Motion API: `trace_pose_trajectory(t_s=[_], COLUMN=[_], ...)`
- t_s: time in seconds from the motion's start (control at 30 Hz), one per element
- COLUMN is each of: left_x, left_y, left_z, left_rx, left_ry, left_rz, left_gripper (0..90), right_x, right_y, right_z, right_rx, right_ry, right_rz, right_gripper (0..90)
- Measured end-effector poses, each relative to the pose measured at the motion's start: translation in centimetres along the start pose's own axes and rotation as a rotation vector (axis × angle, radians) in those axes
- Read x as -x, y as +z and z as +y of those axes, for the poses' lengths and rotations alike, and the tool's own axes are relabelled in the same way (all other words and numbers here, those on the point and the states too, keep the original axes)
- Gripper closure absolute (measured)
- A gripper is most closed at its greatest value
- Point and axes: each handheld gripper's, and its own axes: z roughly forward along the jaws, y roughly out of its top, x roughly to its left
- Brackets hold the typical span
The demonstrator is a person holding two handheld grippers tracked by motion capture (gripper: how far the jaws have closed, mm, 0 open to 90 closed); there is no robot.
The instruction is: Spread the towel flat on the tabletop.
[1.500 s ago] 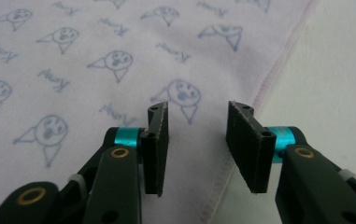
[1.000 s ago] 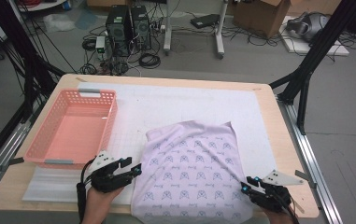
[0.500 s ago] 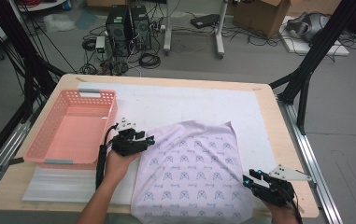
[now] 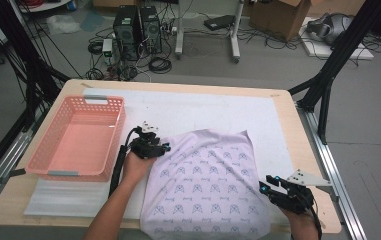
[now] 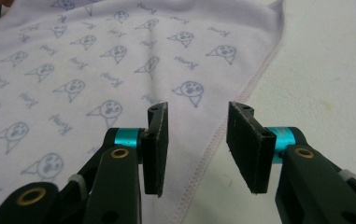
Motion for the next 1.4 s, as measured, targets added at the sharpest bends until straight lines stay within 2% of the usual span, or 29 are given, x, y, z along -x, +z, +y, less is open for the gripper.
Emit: trace_pose_trajectory(t_s=[0.03,0.07,0.1,0.13,0.17,0.2,0.27,0.37,0.4,0.43,0.47,0.57,0.67,0.7,0.8,0.83,0.9,0.93,0.97,1.0,1.07,1.13,1.17,1.2,1.23,1.27,1.33,1.4], left_x=[-0.1,-0.3,-0.6,-0.8,-1.0,-1.4,-2.3,-3.0,-3.1,-3.0,-2.9,-2.8,-2.3,-2.1,-2.1,-1.9,-1.5,-1.4,-1.6,-1.6,-1.4,-1.6,-1.7,-2.0,-2.3,-2.5,-2.8,-2.9], left_y=[-0.1,-0.1,-0.1,0.0,0.0,0.0,0.0,0.0,0.0,-0.1,-0.1,-0.4,-0.6,-0.6,-0.2,-0.2,-0.1,-0.2,-0.2,-0.2,0.1,0.3,0.3,0.4,0.6,0.8,0.7,0.8], left_z=[0.0,0.1,0.2,0.4,0.4,0.4,0.3,0.1,0.1,0.2,0.2,0.2,0.2,0.1,-0.2,-0.3,-0.5,-0.6,-0.6,-0.5,-0.2,0.5,0.6,0.7,0.9,1.0,1.4,2.0], left_rx=[-0.001,-0.003,-0.010,-0.009,0.014,0.034,0.058,0.083,0.092,0.110,0.118,0.108,0.068,0.055,0.010,0.026,0.034,0.031,0.036,0.032,0.030,0.044,0.069,0.078,0.051,0.046,0.070,0.088], left_ry=[0.024,0.011,0.004,-0.005,-0.003,-0.017,-0.072,-0.111,-0.114,-0.127,-0.140,-0.175,-0.159,-0.146,-0.152,-0.152,-0.109,-0.086,-0.111,-0.131,-0.116,-0.123,-0.135,-0.164,-0.173,-0.168,-0.183,-0.168], left_rz=[0.008,-0.001,-0.015,-0.007,0.018,0.033,0.058,0.058,0.056,0.054,0.048,0.014,-0.020,-0.017,-0.010,0.002,0.060,0.076,0.058,0.046,0.059,0.073,0.077,0.078,0.084,0.095,0.098,0.104], left_gripper=[70.7,82.2,85.9,86.4,86.7,86.8,86.8,86.5,85.1,80.0,69.6,53.1,49.1,49.2,49.1,49.2,56.5,63.2,71.5,86.5,86.6,86.9,86.9,87.0,87.0,87.0,87.0,87.0], right_x=[0.0,0.0,0.1,0.1,0.1,0.2,0.4,0.9,1.2,1.5,2.0,3.0,4.1,4.4,4.8,5.0,5.5,5.9,6.2,6.4,7.0,7.3,7.4,7.4,7.5,7.6,8.3,8.6], right_y=[0.1,0.2,0.4,0.6,0.7,0.9,1.5,2.3,2.6,3.0,3.5,4.7,6.1,6.6,8.4,9.1,10.4,11.0,11.6,12.1,12.6,13.1,13.3,13.3,13.3,13.2,13.0,12.8], right_z=[0.1,0.2,0.3,0.5,0.6,0.7,0.9,1.5,1.7,2.0,2.4,3.4,4.4,4.8,6.1,6.4,6.8,6.9,6.8,6.8,7.0,7.3,7.5,7.7,7.8,7.9,7.9,7.8], right_rx=[-0.002,-0.002,-0.003,-0.002,-0.007,-0.012,-0.022,-0.032,-0.032,-0.032,-0.036,-0.052,-0.065,-0.065,-0.090,-0.096,-0.124,-0.135,-0.137,-0.139,-0.106,-0.102,-0.113,-0.120,-0.125,-0.135,-0.126,-0.111], right_ry=[0.002,0.002,-0.005,-0.003,-0.006,-0.008,-0.009,0.000,0.000,0.006,0.006,0.021,0.026,0.025,0.007,0.007,0.014,0.025,0.033,0.050,0.089,0.086,0.069,0.058,0.047,0.042,0.062,0.058], right_rz=[0.001,0.003,0.003,0.005,0.008,0.010,0.010,0.004,0.002,-0.004,-0.009,-0.022,-0.057,-0.064,-0.095,-0.107,-0.137,-0.141,-0.149,-0.152,-0.156,-0.162,-0.168,-0.159,-0.158,-0.180,-0.206,-0.222], right_gripper=[57.8,57.7,57.7,57.6,57.6,57.3,57.1,56.9,56.9,56.9,56.9,57.0,57.2,57.5,57.9,57.9,57.9,58.0,58.2,58.9,60.4,64.5,73.3,87.5,87.4,87.7,88.0,88.2])
